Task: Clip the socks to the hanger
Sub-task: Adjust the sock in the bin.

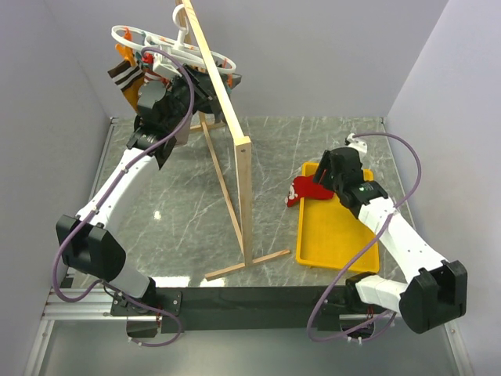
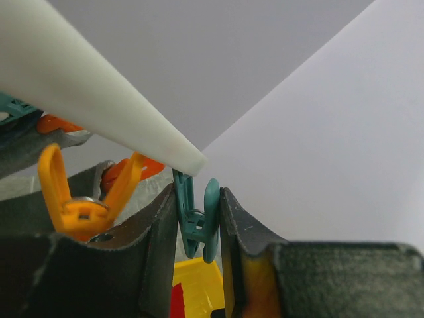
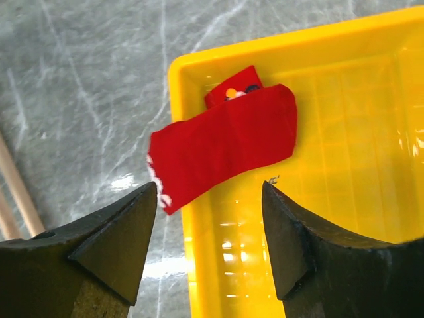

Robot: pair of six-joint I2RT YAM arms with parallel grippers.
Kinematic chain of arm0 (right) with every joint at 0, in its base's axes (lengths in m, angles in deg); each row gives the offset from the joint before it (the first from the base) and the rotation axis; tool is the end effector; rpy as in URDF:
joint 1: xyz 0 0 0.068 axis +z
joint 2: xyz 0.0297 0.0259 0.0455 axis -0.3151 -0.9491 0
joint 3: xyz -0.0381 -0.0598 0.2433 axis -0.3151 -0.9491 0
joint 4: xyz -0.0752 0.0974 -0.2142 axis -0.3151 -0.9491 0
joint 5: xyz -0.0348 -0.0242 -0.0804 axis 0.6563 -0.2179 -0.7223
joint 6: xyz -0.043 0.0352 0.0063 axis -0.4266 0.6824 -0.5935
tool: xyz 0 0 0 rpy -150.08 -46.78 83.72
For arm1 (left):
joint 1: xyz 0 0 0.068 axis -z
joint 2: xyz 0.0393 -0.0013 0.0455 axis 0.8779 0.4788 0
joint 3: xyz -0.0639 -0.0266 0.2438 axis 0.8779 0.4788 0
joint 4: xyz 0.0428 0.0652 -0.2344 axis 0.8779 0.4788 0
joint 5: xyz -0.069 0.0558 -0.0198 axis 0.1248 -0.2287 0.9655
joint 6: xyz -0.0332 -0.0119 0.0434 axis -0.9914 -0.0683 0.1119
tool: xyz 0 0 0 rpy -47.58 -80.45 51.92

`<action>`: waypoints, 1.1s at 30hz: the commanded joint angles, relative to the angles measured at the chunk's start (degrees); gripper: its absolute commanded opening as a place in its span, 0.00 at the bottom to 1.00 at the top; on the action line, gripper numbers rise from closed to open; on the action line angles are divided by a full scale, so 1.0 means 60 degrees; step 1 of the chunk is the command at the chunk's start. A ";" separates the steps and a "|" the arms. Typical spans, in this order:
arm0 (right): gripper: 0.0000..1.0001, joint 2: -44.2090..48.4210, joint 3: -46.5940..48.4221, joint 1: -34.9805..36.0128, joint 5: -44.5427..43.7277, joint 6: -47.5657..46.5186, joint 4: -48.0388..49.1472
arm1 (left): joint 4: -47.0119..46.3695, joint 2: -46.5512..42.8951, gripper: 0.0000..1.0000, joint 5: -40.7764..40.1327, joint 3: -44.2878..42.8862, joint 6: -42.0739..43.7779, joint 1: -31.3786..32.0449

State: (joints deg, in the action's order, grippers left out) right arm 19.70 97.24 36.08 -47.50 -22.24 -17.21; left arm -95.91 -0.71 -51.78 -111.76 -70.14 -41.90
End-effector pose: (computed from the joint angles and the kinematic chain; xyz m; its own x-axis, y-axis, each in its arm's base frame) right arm 0.2397 0.0650 0.2768 -0.5308 0.3187 -0.7853 0.2118 0.9471 0.2413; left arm 0.3262 -0.1245 0.4385 -0.2599 -0.6930 -0.6724 0.5085 0.4937 -0.7055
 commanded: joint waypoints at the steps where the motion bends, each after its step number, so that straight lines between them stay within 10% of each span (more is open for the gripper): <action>1: 0.72 0.0024 -0.0214 -0.0241 -0.0570 0.0332 0.0314 | -0.0245 -0.0419 0.26 -0.0547 -0.0565 0.0302 0.0019; 14: 0.64 -0.1309 -0.0595 -0.0917 0.2563 0.0713 0.1718 | -0.0377 -0.0360 0.26 -0.0313 -0.0624 0.0551 0.0019; 33: 0.55 -0.3579 0.1233 0.0826 0.0735 -0.1807 0.0696 | -0.0304 -0.0639 0.26 -0.0547 -0.0287 0.0727 0.0034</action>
State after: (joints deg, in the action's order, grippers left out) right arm -0.32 100.45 39.78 -41.82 -31.51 -12.70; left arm -95.06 -1.08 -52.66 -112.37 -67.93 -41.62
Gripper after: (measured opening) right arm 0.575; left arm 0.321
